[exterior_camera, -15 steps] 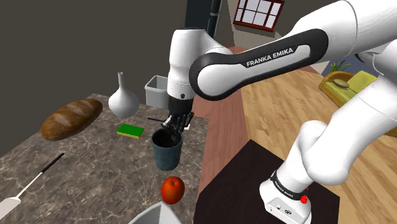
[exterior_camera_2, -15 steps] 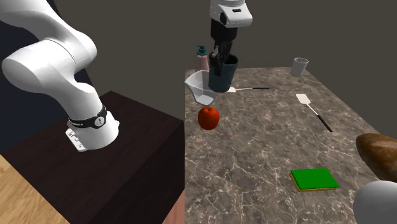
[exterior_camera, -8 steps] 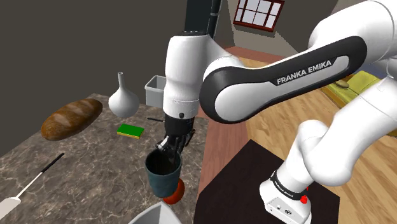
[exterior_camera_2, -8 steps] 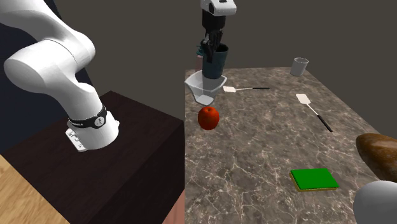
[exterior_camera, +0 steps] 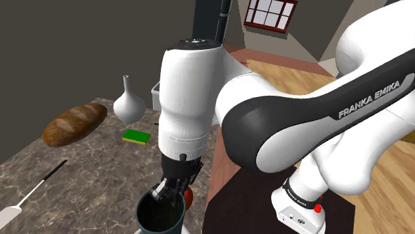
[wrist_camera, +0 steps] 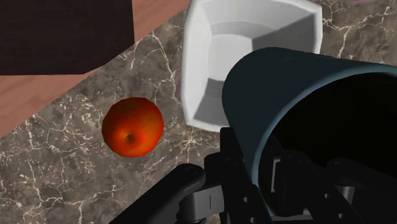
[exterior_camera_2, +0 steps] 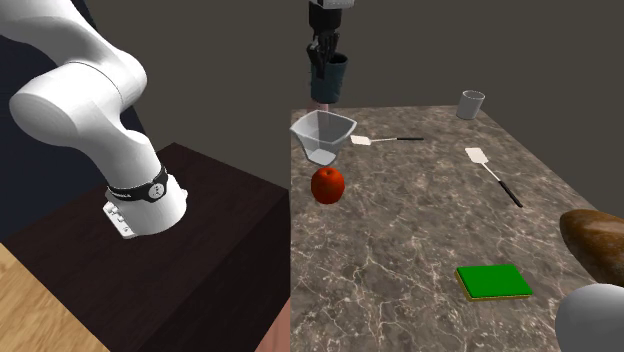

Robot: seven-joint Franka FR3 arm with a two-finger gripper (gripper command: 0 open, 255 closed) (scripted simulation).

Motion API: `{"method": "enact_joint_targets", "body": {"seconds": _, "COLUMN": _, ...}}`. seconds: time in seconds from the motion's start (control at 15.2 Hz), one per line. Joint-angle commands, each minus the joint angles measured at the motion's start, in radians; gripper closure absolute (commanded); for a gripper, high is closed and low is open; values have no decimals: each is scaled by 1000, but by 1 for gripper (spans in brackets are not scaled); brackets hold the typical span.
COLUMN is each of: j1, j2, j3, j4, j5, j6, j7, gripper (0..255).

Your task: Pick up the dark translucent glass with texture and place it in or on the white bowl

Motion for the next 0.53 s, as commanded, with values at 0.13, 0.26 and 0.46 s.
{"method": "enact_joint_targets", "body": {"seconds": 0.13, "j1": 20, "j2": 20, "j3": 36, "j4": -4, "j5": -4, "j6": 31, "j7": 56, "gripper": 255}}
{"method": "enact_joint_targets", "body": {"seconds": 0.26, "j1": 20, "j2": 33, "j3": 39, "j4": -21, "j5": -7, "j6": 59, "j7": 57, "gripper": 255}}
{"method": "enact_joint_targets", "body": {"seconds": 0.46, "j1": 20, "j2": 53, "j3": 45, "j4": -45, "j5": -14, "j6": 102, "j7": 60, "gripper": 255}}
